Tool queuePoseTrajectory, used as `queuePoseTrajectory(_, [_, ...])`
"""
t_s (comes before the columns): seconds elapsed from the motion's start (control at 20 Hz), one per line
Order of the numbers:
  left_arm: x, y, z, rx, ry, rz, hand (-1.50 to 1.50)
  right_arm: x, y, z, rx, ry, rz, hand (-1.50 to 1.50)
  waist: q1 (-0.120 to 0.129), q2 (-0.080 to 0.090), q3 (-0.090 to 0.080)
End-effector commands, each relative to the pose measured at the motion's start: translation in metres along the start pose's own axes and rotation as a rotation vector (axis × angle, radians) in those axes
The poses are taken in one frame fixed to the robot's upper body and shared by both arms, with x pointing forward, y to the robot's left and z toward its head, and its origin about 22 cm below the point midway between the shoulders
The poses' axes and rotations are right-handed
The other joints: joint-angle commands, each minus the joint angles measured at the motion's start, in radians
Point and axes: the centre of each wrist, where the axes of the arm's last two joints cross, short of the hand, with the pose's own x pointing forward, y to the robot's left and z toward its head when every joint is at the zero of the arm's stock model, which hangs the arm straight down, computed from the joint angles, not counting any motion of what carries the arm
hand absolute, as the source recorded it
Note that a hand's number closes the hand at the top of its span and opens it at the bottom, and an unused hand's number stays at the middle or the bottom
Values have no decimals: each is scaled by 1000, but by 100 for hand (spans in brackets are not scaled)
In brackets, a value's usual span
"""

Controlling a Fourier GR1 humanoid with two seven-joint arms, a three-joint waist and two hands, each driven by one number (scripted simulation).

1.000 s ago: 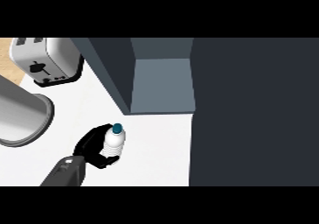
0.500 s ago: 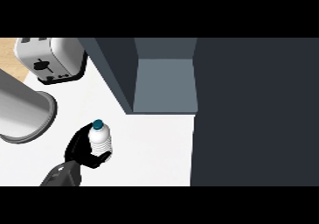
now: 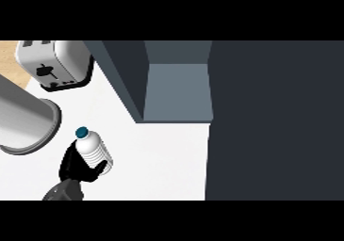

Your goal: Pick up the bottled water, place it into the cabinet and close the cabinet

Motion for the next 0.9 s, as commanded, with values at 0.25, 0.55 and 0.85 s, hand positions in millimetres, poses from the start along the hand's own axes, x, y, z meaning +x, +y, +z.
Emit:
queuePoseTrajectory(0.25, [21, -26, 4, -55, -14, 30, 150, 5, 16, -6, 8, 18, -12, -150, 6, -2, 1])
queuePoseTrajectory(0.55, [28, -85, -6, -116, -14, 19, 150, -8, 4, 2, 18, 16, -40, -150, 0, -2, 1])
queuePoseTrajectory(0.85, [58, -138, -30, -168, -80, -70, 150, 0, 7, 4, 32, 6, -36, -150, -8, 0, 0])
